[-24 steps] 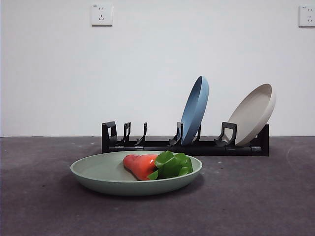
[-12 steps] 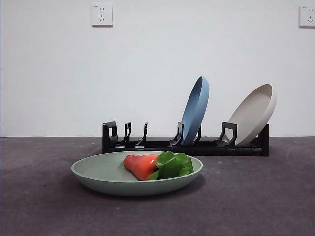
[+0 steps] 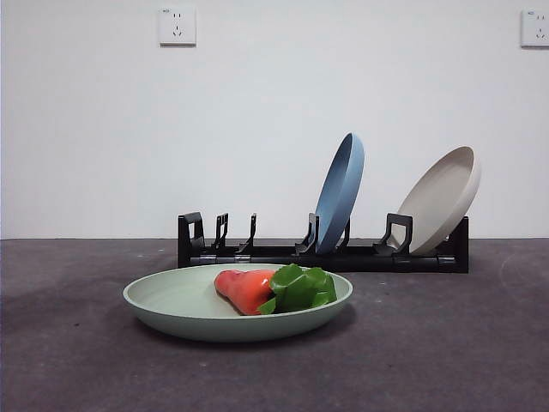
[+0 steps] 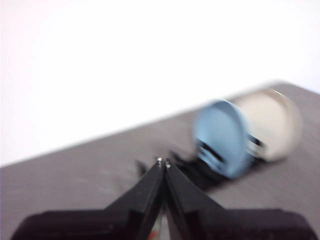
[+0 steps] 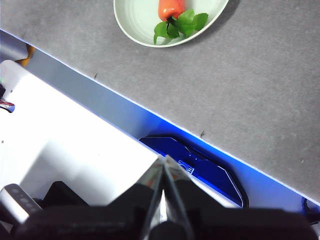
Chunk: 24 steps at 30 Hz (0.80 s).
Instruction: Take the green plate from the plate rack,put the plate on the table,take the carrot from the table,put the carrot in the plate
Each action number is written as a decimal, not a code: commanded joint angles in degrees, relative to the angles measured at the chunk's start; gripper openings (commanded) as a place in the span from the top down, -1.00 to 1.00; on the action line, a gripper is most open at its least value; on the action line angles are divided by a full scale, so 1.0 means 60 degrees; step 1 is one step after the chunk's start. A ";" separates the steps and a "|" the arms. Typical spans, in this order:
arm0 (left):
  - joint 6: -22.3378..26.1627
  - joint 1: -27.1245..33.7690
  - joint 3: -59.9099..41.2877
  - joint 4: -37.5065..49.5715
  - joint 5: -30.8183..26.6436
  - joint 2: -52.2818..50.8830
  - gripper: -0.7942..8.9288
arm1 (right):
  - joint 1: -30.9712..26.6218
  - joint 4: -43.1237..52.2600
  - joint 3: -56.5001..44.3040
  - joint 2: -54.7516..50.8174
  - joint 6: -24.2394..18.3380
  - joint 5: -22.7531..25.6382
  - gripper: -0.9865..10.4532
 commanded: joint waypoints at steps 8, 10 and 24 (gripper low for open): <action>0.0135 0.2459 -0.4816 0.2586 0.0073 -0.3231 0.84 | 0.0018 0.0047 0.0011 -0.0015 0.0015 0.0029 0.82; 0.0091 0.2739 -0.5559 0.2619 0.0073 -0.3716 0.84 | 0.0018 0.0047 0.0011 -0.0015 0.0015 0.0029 0.82; -0.0328 0.3209 -0.8779 0.2630 0.0091 -0.5461 0.84 | 0.0018 0.0047 0.0011 -0.0015 0.0015 0.0029 0.82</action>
